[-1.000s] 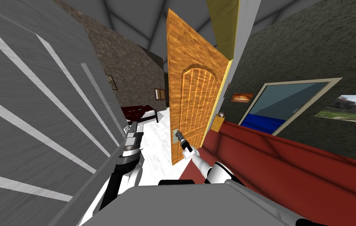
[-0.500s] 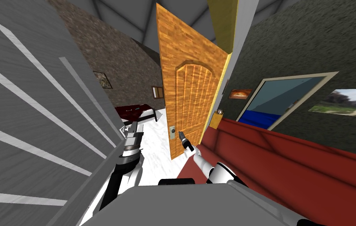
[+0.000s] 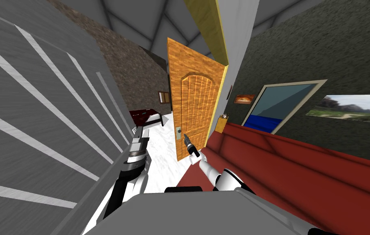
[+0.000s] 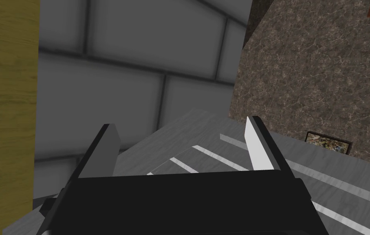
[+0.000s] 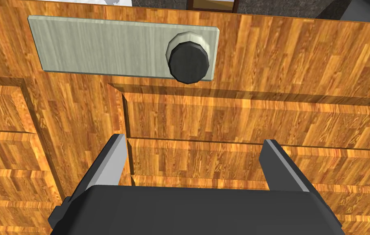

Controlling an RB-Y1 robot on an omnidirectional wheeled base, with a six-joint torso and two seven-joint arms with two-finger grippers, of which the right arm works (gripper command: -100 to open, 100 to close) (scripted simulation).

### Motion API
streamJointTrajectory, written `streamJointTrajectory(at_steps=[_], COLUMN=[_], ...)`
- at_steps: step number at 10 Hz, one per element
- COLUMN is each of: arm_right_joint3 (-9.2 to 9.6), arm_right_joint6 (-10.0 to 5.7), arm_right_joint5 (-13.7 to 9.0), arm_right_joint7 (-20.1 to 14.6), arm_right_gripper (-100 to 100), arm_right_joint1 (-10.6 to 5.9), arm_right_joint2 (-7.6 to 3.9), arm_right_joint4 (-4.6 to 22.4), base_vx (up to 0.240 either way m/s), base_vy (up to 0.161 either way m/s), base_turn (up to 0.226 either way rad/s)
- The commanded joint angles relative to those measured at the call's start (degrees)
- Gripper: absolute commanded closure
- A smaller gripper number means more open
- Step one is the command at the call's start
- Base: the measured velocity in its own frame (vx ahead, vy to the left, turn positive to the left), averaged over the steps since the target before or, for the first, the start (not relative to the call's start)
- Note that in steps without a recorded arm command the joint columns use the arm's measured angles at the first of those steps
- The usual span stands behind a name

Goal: Push the door open

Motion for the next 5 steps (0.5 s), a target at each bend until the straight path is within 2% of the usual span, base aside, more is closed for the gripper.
streamJointTrajectory(at_steps=[1, 2, 5], arm_right_joint3=[0.0, -0.19, -0.5], arm_right_joint6=[0.0, -0.17, -0.42], arm_right_joint5=[0.0, 0.0, 0.0], arm_right_joint7=[0.0, 0.1, 0.3], arm_right_gripper=[-100, -100, -100], arm_right_joint1=[0.0, 0.01, -0.02], arm_right_joint2=[0.0, -0.8, -1.3], arm_right_joint4=[0.0, 0.1, 0.3], base_vx=[-0.108, 0.092, 0.18], base_vy=[0.001, 0.051, 0.098], base_turn=[-0.003, 0.033, 0.019])
